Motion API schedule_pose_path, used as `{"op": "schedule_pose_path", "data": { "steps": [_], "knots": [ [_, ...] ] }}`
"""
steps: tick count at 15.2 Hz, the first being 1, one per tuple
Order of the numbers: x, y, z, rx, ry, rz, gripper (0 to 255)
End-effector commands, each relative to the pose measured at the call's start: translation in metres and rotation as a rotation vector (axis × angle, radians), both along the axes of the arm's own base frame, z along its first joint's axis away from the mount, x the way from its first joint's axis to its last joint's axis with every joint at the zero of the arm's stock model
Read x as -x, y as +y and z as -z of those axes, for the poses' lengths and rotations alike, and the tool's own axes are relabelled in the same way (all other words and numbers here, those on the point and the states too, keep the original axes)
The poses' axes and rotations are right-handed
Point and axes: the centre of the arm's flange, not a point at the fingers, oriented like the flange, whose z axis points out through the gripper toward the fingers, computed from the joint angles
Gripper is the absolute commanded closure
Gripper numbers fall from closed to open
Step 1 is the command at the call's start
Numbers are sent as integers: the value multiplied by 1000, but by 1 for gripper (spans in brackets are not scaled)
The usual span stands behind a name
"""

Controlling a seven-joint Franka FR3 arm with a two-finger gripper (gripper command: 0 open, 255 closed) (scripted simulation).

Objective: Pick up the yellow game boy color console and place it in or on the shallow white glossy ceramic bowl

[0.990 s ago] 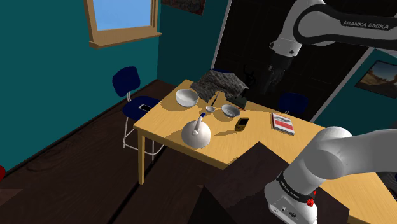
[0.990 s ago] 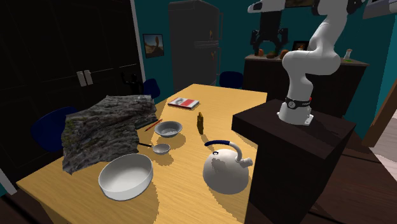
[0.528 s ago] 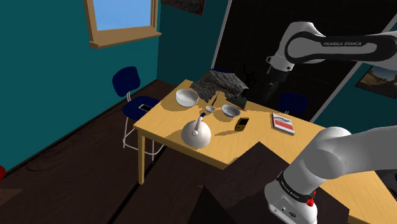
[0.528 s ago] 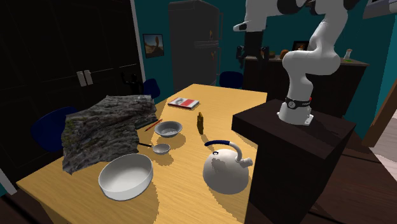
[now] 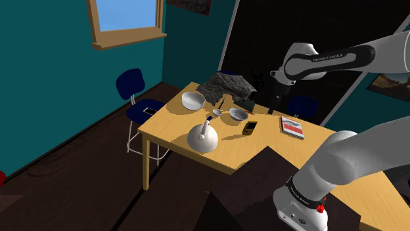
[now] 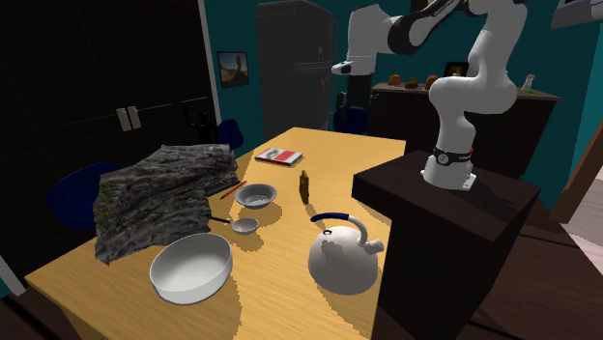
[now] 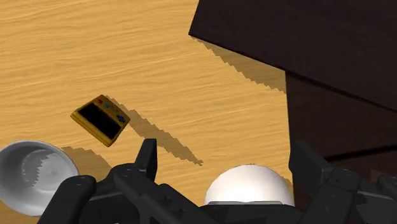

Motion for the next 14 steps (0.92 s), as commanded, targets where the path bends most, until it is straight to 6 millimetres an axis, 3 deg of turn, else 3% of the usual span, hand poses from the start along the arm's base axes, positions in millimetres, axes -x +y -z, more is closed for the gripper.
{"op": "schedule_pose_path", "data": {
  "steps": [1,14],
  "knots": [
    [-5,-18,17,3,-2,-43,0],
    [-63,-124,135,14,-11,-305,0]
  ]
}}
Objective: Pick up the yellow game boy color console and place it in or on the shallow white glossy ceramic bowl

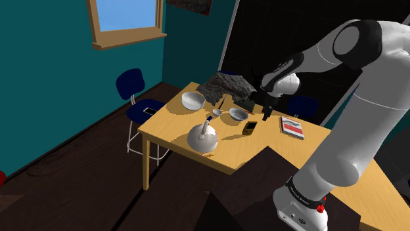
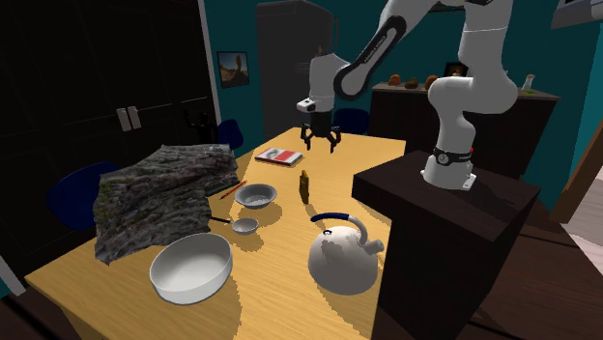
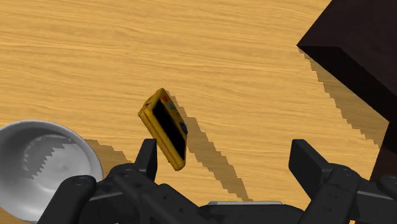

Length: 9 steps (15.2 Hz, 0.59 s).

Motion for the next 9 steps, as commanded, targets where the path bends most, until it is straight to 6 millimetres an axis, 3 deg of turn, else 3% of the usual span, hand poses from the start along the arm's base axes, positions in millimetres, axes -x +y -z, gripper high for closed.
{"op": "schedule_pose_path", "data": {
  "steps": [1,6,9],
  "knots": [
    [-11,-17,22,2,-3,-44,0],
    [-40,-51,64,6,-6,-140,0],
    [-40,-52,80,6,-6,-140,0]
  ]
}}
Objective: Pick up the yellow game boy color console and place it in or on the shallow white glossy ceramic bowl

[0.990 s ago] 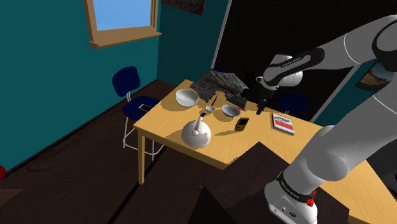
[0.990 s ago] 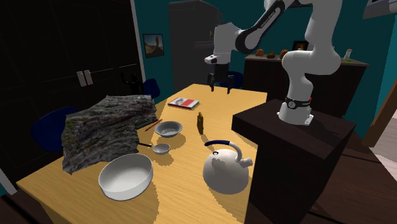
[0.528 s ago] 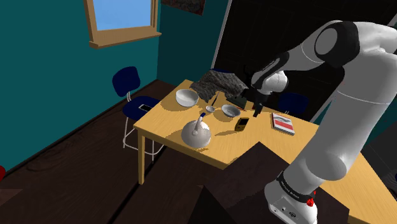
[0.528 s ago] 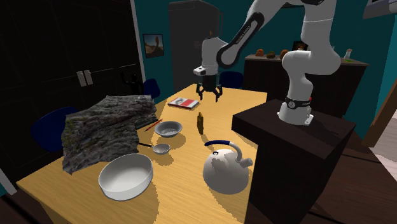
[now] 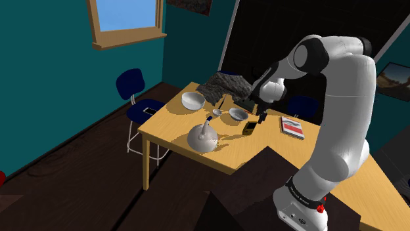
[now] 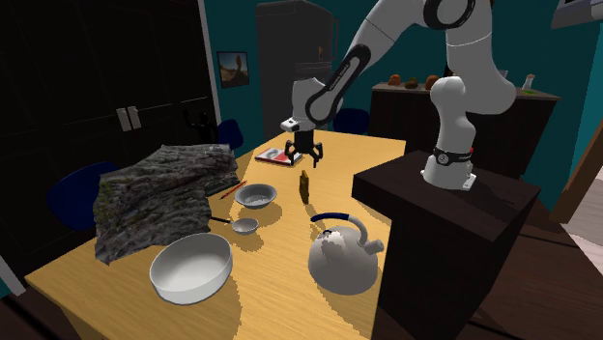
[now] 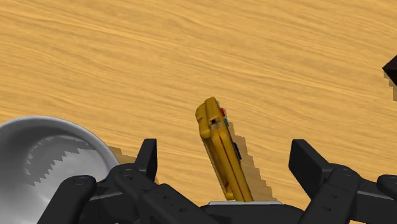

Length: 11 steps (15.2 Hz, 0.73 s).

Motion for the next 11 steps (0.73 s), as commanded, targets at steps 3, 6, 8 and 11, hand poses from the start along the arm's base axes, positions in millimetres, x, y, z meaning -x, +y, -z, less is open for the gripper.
{"op": "schedule_pose_path", "data": {
  "steps": [3,6,8,11],
  "knots": [
    [0,-1,22,-1,-1,-3,0],
    [0,-1,30,-1,-1,-2,0],
    [0,-1,30,-1,-1,-3,0],
    [0,-1,30,-1,-1,-3,0]
  ]
}}
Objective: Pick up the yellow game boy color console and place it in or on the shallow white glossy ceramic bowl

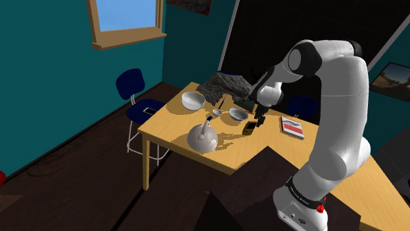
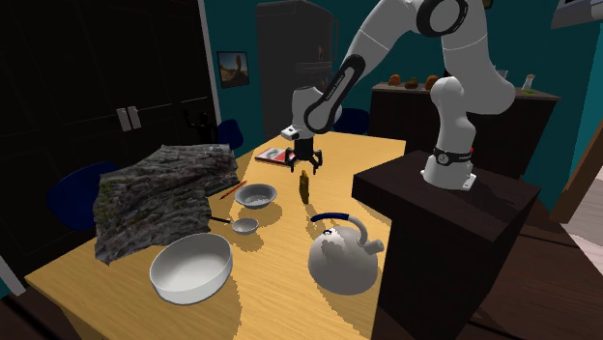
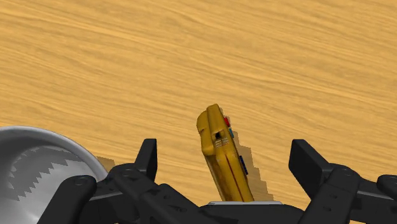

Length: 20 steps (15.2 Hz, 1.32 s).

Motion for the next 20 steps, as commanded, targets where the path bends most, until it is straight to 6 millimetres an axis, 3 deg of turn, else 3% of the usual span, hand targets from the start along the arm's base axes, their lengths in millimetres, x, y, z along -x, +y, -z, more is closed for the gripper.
{"op": "schedule_pose_path", "data": {
  "steps": [1,2,11,20],
  "knots": [
    [0,0,0,0,0,0,0],
    [0,0,0,0,0,0,255],
    [0,0,0,0,0,0,255],
    [0,0,-47,0,0,0,255]
  ]
}}
